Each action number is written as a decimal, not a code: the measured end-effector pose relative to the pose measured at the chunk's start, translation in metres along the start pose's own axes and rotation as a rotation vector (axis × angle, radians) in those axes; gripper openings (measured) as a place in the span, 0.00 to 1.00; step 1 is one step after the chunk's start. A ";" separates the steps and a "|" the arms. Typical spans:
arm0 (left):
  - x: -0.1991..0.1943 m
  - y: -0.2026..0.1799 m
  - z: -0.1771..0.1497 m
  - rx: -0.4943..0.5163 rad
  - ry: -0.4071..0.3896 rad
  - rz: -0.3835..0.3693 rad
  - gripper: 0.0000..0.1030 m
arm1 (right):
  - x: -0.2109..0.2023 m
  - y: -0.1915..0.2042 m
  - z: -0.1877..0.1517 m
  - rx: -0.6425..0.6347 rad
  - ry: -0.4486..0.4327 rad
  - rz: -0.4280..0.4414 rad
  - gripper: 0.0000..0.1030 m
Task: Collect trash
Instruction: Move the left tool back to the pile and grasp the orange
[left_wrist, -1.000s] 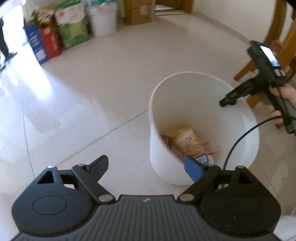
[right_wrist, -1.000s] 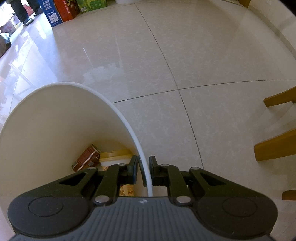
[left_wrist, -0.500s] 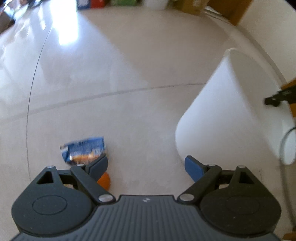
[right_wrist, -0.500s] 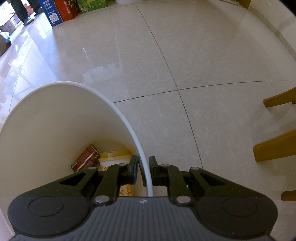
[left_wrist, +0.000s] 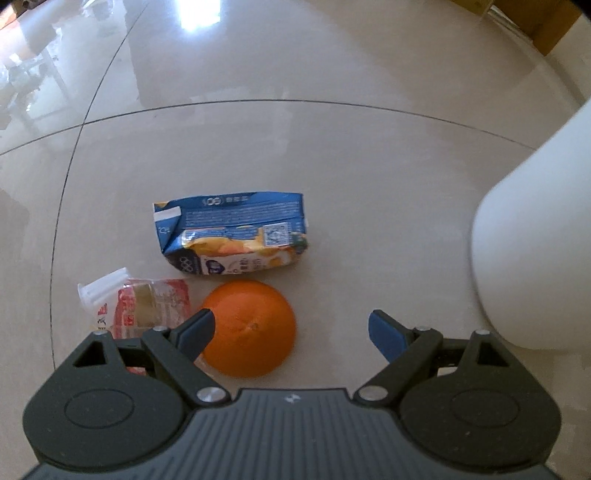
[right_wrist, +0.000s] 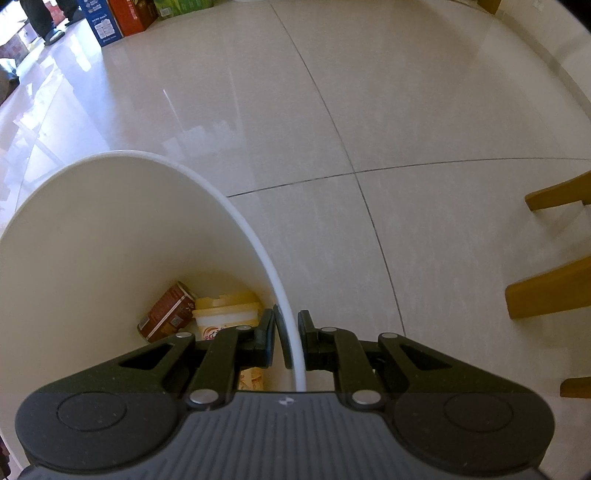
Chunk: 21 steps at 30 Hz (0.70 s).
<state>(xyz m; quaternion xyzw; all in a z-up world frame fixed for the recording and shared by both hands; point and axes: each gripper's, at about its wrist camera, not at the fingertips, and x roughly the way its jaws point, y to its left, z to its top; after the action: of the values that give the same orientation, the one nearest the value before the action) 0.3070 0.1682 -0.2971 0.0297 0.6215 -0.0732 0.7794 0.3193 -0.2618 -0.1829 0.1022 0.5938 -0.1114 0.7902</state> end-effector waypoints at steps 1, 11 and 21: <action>0.003 0.001 0.000 0.005 -0.002 0.006 0.87 | 0.000 0.000 0.000 0.001 0.001 -0.001 0.15; 0.023 -0.005 0.003 0.026 -0.023 0.047 0.86 | 0.002 0.002 -0.002 0.001 0.000 -0.005 0.15; 0.041 0.013 -0.011 0.015 0.038 0.120 0.82 | 0.002 0.000 -0.002 0.002 -0.002 -0.005 0.15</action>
<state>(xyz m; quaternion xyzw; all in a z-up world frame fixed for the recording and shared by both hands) 0.3070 0.1791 -0.3405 0.0743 0.6328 -0.0307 0.7702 0.3181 -0.2612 -0.1854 0.1013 0.5933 -0.1141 0.7904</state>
